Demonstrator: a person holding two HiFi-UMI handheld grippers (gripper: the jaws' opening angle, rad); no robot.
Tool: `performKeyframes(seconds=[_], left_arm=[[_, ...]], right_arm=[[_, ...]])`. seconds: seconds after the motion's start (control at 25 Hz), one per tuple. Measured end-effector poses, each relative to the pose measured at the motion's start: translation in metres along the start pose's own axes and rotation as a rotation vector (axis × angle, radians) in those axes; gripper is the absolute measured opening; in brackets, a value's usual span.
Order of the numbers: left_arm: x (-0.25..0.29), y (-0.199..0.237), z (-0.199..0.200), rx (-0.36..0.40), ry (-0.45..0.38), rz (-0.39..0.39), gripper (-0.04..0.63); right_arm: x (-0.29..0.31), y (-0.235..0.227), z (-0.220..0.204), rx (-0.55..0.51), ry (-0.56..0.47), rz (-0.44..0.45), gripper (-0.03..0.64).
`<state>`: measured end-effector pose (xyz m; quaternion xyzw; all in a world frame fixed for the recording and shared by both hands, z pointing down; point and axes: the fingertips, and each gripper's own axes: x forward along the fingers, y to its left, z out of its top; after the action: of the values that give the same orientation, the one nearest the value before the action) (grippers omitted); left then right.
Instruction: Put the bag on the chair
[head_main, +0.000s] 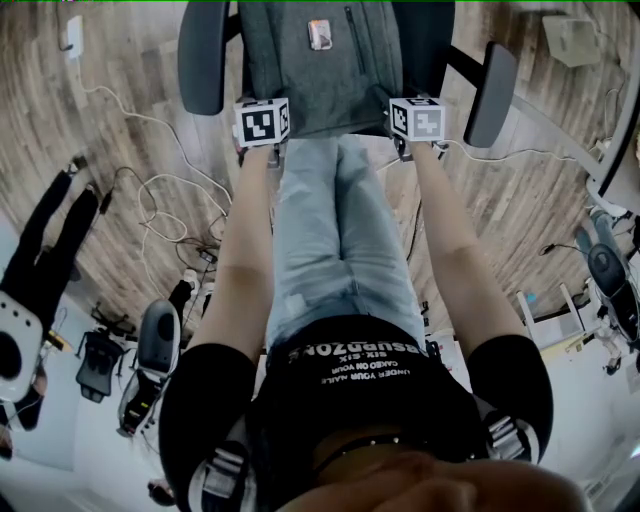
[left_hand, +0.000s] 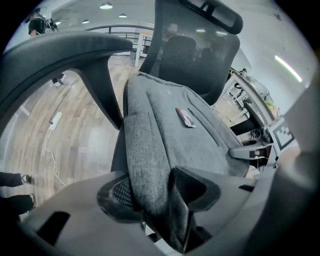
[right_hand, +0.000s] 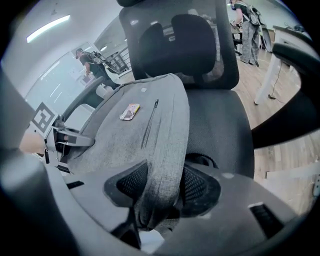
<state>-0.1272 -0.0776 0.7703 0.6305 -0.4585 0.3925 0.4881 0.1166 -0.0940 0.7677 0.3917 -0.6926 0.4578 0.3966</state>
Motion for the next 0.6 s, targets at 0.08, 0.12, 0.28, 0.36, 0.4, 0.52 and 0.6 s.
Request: performKeyframes(seconds=[0.08, 0.12, 0.28, 0.36, 0.4, 0.52, 0.6], left_arm=[[0.002, 0.002, -0.001, -0.018, 0.025, -0.004, 0.207], [0.003, 0.003, -0.002, -0.025, 0.037, -0.007, 0.209], [0.008, 0.005, 0.003, -0.027, 0.071, 0.006, 0.21], [0.009, 0.006, 0.005, -0.029, 0.08, 0.022, 0.213], [0.009, 0.006, 0.005, -0.031, 0.084, 0.03, 0.215], [0.004, 0.012, 0.002, -0.035, 0.088, 0.053, 0.222], [0.002, 0.01, -0.004, -0.069, 0.101, 0.027, 0.235]], right_arm=[[0.002, 0.001, -0.002, 0.001, -0.028, 0.011, 0.187], [0.003, 0.001, -0.003, 0.003, -0.046, 0.02, 0.19], [0.007, -0.004, -0.008, 0.001, -0.098, 0.032, 0.195], [0.008, -0.004, -0.007, 0.004, -0.092, 0.026, 0.198], [0.007, -0.003, -0.006, 0.002, -0.083, 0.021, 0.199], [0.003, 0.001, 0.0, -0.012, -0.06, 0.012, 0.215], [0.001, 0.003, 0.001, -0.03, -0.041, 0.019, 0.228]])
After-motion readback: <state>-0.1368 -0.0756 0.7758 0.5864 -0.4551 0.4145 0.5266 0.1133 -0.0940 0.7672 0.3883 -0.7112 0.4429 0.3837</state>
